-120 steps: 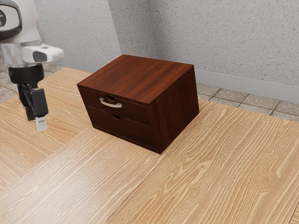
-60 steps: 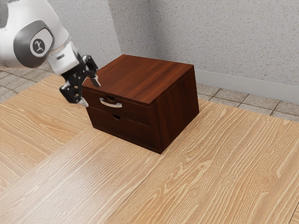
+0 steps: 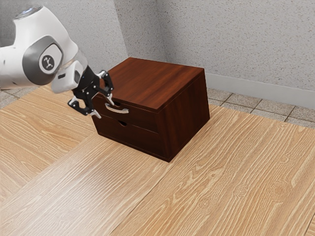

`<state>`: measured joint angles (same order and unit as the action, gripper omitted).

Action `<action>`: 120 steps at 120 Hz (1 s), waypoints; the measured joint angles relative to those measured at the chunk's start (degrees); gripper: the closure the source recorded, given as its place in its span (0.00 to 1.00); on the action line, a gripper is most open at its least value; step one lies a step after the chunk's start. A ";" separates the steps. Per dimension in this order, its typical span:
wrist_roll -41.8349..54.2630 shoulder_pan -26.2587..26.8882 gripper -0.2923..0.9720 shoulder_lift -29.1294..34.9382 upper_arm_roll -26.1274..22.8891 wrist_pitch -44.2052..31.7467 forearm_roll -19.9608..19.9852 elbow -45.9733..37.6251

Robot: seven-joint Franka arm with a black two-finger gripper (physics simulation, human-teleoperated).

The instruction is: Pull the drawer handle with one arm to open the drawer

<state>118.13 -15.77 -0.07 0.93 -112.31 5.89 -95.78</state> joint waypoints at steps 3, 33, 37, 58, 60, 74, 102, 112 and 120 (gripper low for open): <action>0.15 0.08 0.53 -0.27 0.08 -0.08 -0.03 0.07; 0.15 -0.53 0.58 -5.48 0.19 -0.53 2.21 5.07; 0.01 -0.77 0.59 -5.67 0.20 -0.55 2.50 5.31; -1.12 -0.85 0.64 -7.73 0.13 -0.64 3.24 7.32; -1.23 -0.85 0.64 -7.94 0.13 -0.65 3.28 7.34; -1.94 -1.15 0.66 -8.70 0.19 -0.68 3.75 7.34; -3.17 -2.34 0.65 -10.41 0.18 -0.80 4.99 6.28; -3.51 -2.47 0.50 -9.99 0.16 -0.76 5.03 5.29; -3.98 -2.70 0.59 -7.93 0.22 -0.68 4.93 2.80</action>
<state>114.15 -18.46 -8.00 1.15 -112.99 10.82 -92.98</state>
